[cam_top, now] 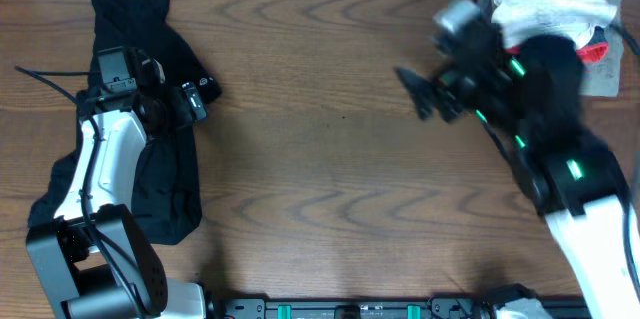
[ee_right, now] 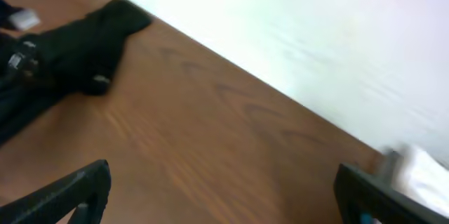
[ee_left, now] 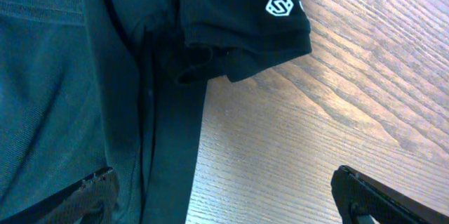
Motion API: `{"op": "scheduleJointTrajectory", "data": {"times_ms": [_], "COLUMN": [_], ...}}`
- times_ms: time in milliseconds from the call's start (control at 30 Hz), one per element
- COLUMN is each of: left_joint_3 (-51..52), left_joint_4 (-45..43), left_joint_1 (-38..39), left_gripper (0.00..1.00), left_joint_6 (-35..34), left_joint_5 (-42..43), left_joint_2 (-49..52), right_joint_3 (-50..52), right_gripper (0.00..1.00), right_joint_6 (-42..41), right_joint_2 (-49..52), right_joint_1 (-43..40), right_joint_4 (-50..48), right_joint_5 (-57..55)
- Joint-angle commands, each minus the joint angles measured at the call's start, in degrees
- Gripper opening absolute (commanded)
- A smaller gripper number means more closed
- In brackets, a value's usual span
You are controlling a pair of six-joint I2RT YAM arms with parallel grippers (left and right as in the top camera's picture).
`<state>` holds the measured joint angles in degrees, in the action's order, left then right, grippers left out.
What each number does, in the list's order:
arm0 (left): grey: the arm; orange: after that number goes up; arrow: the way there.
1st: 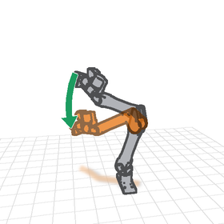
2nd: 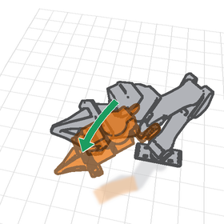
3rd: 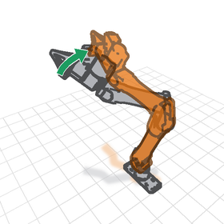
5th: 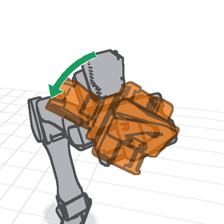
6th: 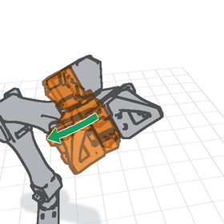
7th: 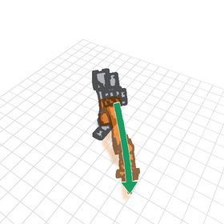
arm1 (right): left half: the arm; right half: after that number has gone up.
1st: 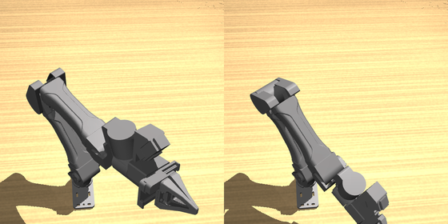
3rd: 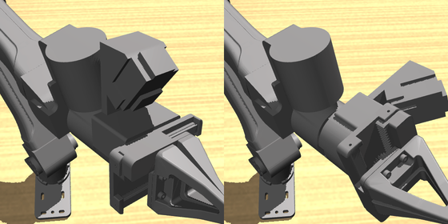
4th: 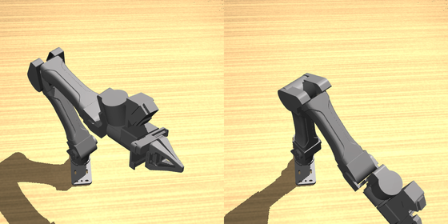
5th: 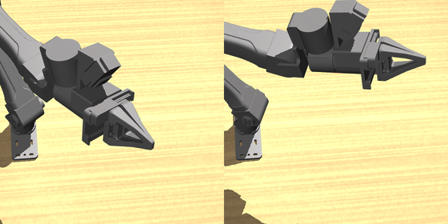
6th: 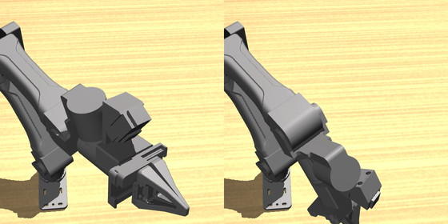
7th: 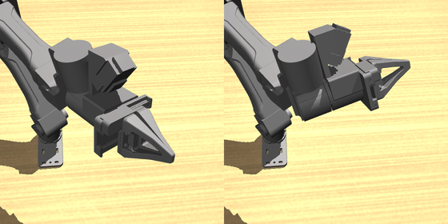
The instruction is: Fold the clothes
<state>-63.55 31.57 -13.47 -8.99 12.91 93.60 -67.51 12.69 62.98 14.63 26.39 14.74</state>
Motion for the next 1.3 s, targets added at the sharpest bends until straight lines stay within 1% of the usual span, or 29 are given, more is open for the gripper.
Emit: {"op": "scheduleJointTrajectory", "data": {"times_ms": [0,233,367,500,667,867,1033,1100,1267], "left_joint_3": [0.0,0.0,0.0,0.0,0.0,0.0,0.0,0.0,0.0], "left_joint_4": [0.0,0.0,0.0,0.0,0.0,0.0,0.0,0.0,0.0], "left_joint_1": [-0.2,-0.2,-0.2,-0.2,-0.2,-0.2,-0.2,-0.2,-0.2], "left_gripper": [0.98,0.98,0.98,0.98,0.98,0.98,0.98,0.98,0.98], "left_joint_6": [0.3,0.3,0.3,0.3,0.3,0.3,0.3,0.3,0.3], "left_joint_5": [-0.6,-0.6,-0.6,-0.6,-0.6,-0.6,-0.6,-0.6,-0.6], "left_joint_2": [0.7,0.7,0.7,0.7,0.7,0.7,0.7,0.7,0.7], "right_joint_3": [11.3,34.2,46.0,54.5,61.7,67.1,67.2,67.2,67.2], "right_gripper": [0.99,0.99,0.99,0.99,0.99,0.99,0.99,0.99,0.99], "right_joint_6": [1.3,1.3,1.3,1.3,1.3,1.3,1.3,0.2,-0.4], "right_joint_2": [-8.4,-25.0,-32.7,-38.3,-45.7,-53.5,-59.7,-62.5,-62.7], "right_joint_1": [-5.5,-15.9,-17.4,-17.4,-17.4,-17.4,-17.4,-17.3,-17.1], "right_joint_4": [-3.8,-15.8,-22.9,-28.3,-30.1,-30.1,-24.2,-23.4,-23.6], "right_joint_5": [0.8,5.2,5.1,4.7,2.6,1.9,1.7,1.8,1.8]}}
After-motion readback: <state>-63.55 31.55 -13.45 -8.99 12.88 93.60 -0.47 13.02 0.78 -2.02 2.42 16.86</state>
